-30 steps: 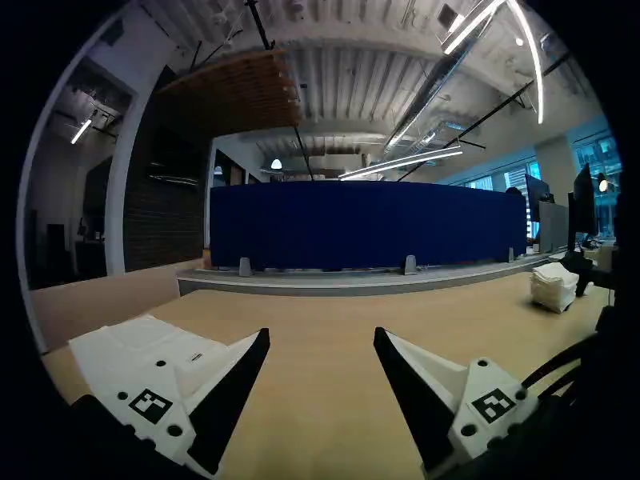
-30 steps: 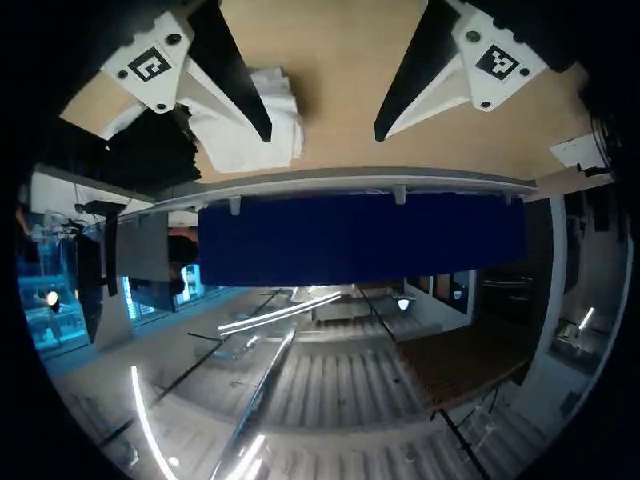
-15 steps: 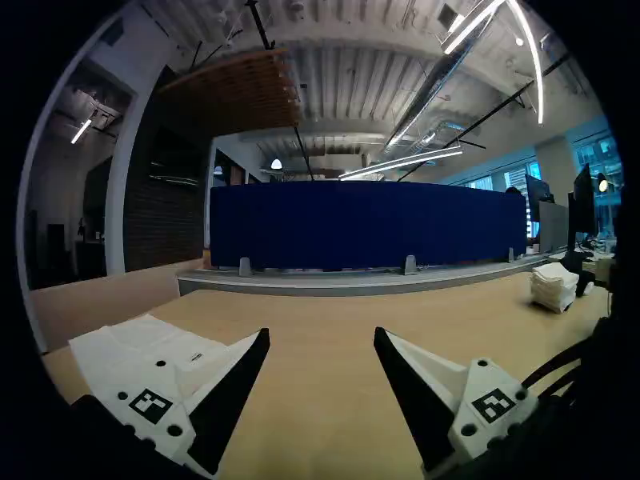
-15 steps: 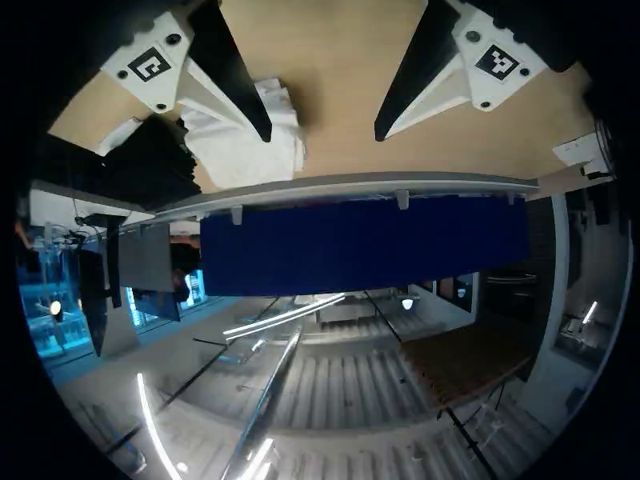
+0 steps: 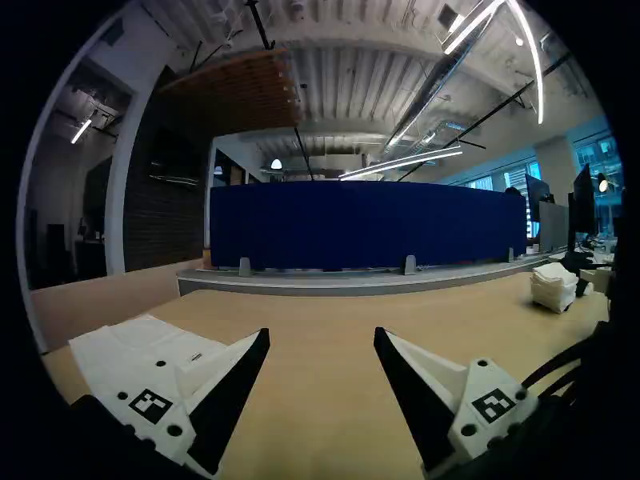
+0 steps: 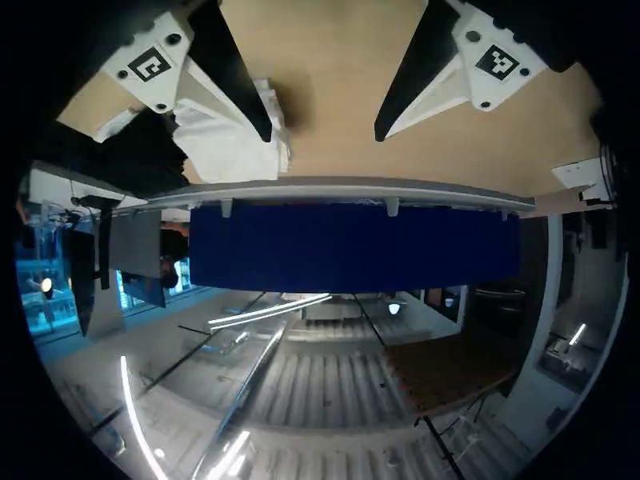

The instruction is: Fold towel

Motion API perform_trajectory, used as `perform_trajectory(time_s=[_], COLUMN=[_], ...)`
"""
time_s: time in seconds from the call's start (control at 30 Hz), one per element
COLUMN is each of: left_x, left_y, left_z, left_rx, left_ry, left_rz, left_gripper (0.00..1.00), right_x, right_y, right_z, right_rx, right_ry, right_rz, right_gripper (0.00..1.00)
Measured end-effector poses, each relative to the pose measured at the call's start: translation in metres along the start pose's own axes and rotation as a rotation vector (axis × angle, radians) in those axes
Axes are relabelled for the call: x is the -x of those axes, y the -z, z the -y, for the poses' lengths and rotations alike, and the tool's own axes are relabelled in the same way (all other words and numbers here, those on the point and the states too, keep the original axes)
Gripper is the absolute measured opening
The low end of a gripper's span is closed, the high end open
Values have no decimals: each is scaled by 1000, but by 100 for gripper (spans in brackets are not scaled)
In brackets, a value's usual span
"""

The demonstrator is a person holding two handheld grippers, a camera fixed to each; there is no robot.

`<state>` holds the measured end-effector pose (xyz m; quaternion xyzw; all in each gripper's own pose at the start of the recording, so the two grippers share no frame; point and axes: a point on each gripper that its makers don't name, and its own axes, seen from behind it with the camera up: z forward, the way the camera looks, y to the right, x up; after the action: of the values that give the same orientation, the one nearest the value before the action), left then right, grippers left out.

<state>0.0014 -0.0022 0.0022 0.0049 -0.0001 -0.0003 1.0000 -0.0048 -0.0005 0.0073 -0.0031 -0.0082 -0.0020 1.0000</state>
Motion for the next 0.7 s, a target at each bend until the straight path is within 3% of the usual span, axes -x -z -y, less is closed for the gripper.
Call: perform_trajectory(time_s=[0.7], left_x=[0], left_y=[-1], left_z=[0], left_rx=[0], left_ry=[0], left_rz=[0], left_gripper=[97], right_x=[-4], right_y=[5], right_z=[2], right_rx=[-6], right_ry=[-3], right_rz=[-15], right_gripper=[99])
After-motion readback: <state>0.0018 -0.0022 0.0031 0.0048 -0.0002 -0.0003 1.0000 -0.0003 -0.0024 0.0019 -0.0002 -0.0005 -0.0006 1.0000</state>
